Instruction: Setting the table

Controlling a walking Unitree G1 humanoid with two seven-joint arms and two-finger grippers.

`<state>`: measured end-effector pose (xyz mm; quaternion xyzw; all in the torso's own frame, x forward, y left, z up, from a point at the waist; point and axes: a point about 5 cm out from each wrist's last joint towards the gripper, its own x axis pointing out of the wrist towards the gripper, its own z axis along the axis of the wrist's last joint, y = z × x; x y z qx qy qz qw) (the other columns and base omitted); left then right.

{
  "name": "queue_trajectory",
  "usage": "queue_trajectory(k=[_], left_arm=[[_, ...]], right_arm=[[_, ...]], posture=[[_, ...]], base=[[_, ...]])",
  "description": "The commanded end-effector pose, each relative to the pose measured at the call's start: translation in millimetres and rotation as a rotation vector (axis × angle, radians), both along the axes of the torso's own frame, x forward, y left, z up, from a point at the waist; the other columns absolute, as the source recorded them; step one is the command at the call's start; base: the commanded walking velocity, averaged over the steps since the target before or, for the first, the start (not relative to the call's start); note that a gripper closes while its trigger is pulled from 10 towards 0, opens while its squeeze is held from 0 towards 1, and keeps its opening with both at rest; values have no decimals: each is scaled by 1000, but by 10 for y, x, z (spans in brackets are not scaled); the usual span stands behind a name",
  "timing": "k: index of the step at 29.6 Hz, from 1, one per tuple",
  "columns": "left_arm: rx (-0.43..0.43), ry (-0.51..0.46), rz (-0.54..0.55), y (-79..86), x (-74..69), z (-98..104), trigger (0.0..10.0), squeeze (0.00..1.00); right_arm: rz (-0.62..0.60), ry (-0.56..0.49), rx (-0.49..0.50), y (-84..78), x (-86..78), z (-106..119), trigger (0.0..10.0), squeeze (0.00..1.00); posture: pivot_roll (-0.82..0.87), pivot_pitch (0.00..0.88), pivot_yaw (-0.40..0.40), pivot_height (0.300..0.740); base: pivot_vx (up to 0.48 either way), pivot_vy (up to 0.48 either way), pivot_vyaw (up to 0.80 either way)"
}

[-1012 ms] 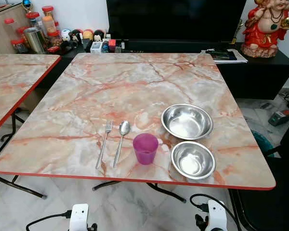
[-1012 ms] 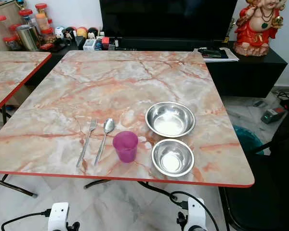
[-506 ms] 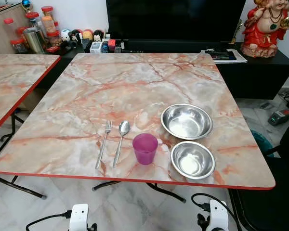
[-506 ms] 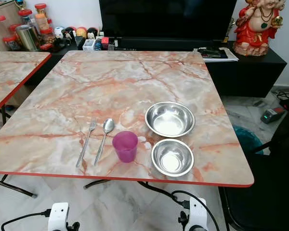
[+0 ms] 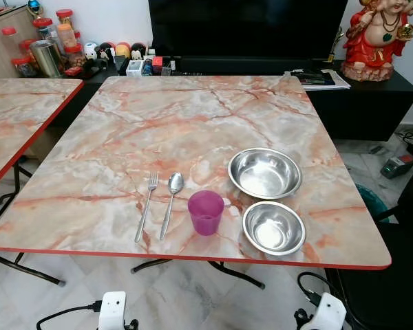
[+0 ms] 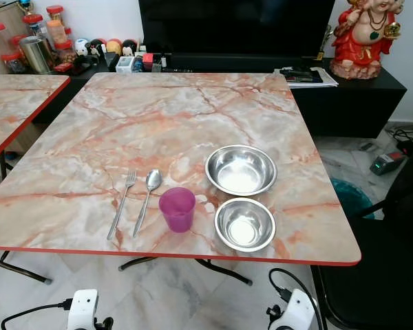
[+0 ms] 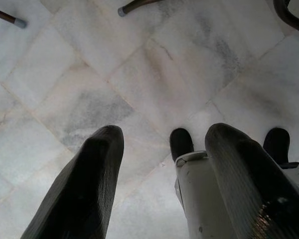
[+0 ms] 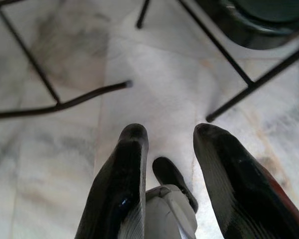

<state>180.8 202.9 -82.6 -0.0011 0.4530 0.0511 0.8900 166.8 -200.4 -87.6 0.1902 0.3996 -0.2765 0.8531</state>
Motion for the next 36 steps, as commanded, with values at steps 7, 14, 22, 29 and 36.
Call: queue_trajectory(k=[7, 14, 22, 29, 36], left_arm=[[0, 25, 1, 38, -47, -19, 10000, 0], [2, 28, -5, 42, -48, -19, 10000, 0], [3, 28, -11, 44, -46, -18, 10000, 0], [3, 30, -11, 46, -50, -19, 10000, 0], [3, 30, -13, 43, -48, -19, 10000, 0]], right_arm=[[-195, 3, -90, -52, -34, 33, 10000, 0], [-498, -206, -399, -1194, 113, 601, 10000, 0], [-544, -288, -477, -1290, 266, 812, 10000, 0], [-538, -458, -617, -1456, 533, 1280, 10000, 0], [-480, -558, -657, -1500, 722, 1538, 10000, 0]], posture=[[-90, 0, 35, 740], [-101, 0, 40, 740], [-104, 0, 43, 740], [-104, 0, 47, 740], [-104, 0, 47, 740]], base=[[0, 0, 0], [0, 0, 0], [0, 0, 0], [0, 0, 0], [0, 0, 0]])
